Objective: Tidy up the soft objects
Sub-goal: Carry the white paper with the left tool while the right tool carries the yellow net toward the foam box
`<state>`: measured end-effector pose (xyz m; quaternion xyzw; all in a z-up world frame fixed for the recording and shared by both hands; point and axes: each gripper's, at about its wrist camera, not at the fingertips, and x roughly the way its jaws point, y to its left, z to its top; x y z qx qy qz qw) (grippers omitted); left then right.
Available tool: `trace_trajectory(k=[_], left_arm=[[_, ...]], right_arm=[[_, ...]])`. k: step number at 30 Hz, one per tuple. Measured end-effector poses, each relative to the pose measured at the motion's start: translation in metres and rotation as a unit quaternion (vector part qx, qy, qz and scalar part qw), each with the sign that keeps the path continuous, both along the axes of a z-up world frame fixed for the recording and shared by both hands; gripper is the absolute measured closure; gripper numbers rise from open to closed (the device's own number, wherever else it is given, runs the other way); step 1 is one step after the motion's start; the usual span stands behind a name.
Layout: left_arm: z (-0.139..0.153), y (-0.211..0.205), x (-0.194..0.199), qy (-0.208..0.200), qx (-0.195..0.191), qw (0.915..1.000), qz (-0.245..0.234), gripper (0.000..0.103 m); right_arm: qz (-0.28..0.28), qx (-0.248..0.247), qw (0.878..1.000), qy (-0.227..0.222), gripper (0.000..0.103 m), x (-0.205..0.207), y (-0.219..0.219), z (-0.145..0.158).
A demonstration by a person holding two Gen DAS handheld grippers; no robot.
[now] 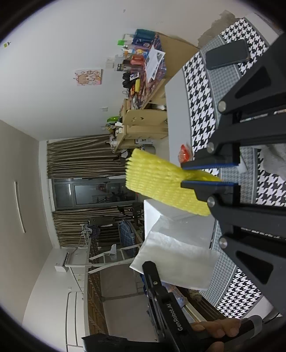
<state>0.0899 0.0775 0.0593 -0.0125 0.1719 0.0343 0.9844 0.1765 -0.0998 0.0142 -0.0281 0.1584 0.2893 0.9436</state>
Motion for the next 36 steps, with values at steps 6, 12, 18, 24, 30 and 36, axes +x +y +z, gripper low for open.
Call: trace_trajectory(k=[6, 12, 18, 24, 30, 36], left_arm=[[0.011, 0.009, -0.002, -0.012, 0.006, 0.9998, 0.015, 0.098], [0.02, 0.015, 0.001, -0.022, 0.012, 0.9993, 0.027, 0.098], [0.027, 0.023, 0.01, -0.027, 0.019, 0.9987, 0.038, 0.099], [0.031, 0.034, 0.022, -0.025, 0.017, 0.9984, 0.047, 0.098], [0.038, 0.047, 0.035, -0.026, 0.018, 0.9976, 0.061, 0.099], [0.041, 0.065, 0.049, -0.023, 0.005, 0.9973, 0.069, 0.099]], right_arm=[[0.011, -0.01, 1.0, -0.008, 0.091, 0.002, 0.015, 0.011], [0.02, -0.008, 1.0, -0.018, 0.091, 0.004, 0.025, 0.021], [0.027, -0.013, 0.999, -0.021, 0.091, 0.009, 0.038, 0.029], [0.034, -0.023, 0.999, -0.034, 0.091, 0.012, 0.05, 0.034], [0.039, -0.025, 0.998, -0.045, 0.091, 0.015, 0.06, 0.042], [0.039, -0.026, 0.998, -0.047, 0.091, 0.021, 0.071, 0.046]])
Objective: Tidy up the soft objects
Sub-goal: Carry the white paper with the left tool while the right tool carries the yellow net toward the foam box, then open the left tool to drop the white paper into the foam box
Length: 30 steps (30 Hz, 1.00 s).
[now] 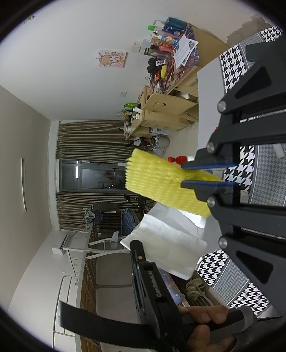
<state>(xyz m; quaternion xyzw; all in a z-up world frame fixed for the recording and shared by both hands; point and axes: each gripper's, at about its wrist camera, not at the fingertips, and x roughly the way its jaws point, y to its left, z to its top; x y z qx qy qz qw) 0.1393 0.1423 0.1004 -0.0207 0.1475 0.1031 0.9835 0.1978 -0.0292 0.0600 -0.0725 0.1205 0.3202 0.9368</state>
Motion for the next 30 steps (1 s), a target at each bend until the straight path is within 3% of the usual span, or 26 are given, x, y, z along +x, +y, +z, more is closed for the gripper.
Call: trace_trajectory(k=[15, 30], left_arm=[[-0.02, 0.041, 0.044, 0.043, -0.023, 0.9982, 0.036, 0.099], [-0.045, 0.054, 0.073, 0.088, -0.034, 0.9945, 0.046, 0.099]], right_arm=[[-0.004, -0.005, 1.0, 0.007, 0.091, 0.023, 0.023, 0.002], [-0.013, -0.029, 0.999, 0.022, 0.091, 0.035, 0.039, -0.007]])
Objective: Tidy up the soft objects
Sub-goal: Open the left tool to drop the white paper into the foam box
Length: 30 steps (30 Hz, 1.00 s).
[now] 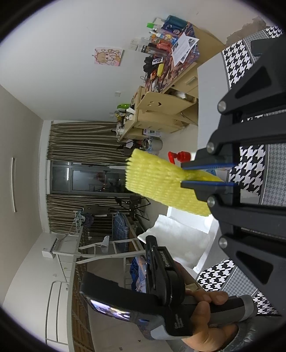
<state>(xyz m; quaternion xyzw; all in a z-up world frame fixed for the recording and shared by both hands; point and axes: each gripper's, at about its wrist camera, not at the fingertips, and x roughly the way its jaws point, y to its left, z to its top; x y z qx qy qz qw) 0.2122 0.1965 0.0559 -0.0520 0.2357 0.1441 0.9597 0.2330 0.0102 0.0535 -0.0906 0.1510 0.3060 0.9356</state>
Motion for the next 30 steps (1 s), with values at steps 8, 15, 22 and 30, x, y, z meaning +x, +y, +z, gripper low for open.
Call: trace_trajectory(k=[8, 15, 22, 30], left_arm=[[-0.011, 0.008, 0.004, 0.023, -0.002, 0.9997, 0.008, 0.06], [-0.011, 0.015, -0.011, 0.009, 0.001, 0.9996, 0.028, 0.009], [-0.005, 0.02, -0.028, -0.012, 0.007, 0.999, 0.041, 0.001], [-0.003, 0.029, -0.044, -0.02, 0.008, 0.9984, 0.052, 0.001]], right_arm=[[-0.001, -0.006, 1.0, -0.002, 0.091, 0.002, 0.007, 0.002], [0.001, -0.007, 1.0, 0.008, 0.091, 0.008, 0.012, 0.001], [0.005, -0.013, 1.0, 0.012, 0.091, 0.013, 0.023, 0.002], [0.008, -0.022, 1.0, 0.02, 0.091, 0.017, 0.04, 0.003]])
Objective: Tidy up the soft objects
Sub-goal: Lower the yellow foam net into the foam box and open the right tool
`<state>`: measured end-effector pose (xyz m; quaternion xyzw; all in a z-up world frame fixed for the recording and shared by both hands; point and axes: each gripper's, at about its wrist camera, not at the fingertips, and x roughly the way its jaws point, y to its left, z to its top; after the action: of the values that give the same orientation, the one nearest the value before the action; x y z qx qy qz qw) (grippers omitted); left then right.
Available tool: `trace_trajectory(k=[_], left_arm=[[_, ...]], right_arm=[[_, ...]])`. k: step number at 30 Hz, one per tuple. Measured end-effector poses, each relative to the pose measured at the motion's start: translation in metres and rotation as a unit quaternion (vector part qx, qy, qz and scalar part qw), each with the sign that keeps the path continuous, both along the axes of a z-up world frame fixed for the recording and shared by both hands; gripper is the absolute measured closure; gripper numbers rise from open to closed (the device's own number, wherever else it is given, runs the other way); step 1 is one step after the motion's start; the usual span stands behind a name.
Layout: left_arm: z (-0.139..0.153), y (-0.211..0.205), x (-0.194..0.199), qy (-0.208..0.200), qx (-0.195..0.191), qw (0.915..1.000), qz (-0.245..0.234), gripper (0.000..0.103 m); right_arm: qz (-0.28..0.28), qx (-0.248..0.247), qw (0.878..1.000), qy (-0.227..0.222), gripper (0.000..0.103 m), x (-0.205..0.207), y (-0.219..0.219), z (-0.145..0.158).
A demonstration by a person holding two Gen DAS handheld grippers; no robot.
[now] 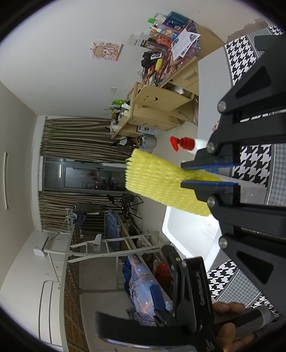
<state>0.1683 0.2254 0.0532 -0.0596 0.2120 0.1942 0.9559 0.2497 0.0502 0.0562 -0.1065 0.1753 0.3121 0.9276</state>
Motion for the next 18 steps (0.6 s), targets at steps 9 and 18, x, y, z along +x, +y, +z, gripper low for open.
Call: trace_trajectory(k=[9, 18], left_arm=[[-0.004, 0.015, -0.022, -0.005, 0.008, 0.9995, 0.029, 0.001], [-0.008, 0.026, -0.041, -0.004, 0.014, 0.9986, 0.05, 0.001]], right_arm=[[0.006, -0.011, 1.0, 0.008, 0.091, 0.006, 0.023, -0.002], [0.009, -0.02, 0.999, 0.036, 0.091, 0.019, 0.043, -0.012]])
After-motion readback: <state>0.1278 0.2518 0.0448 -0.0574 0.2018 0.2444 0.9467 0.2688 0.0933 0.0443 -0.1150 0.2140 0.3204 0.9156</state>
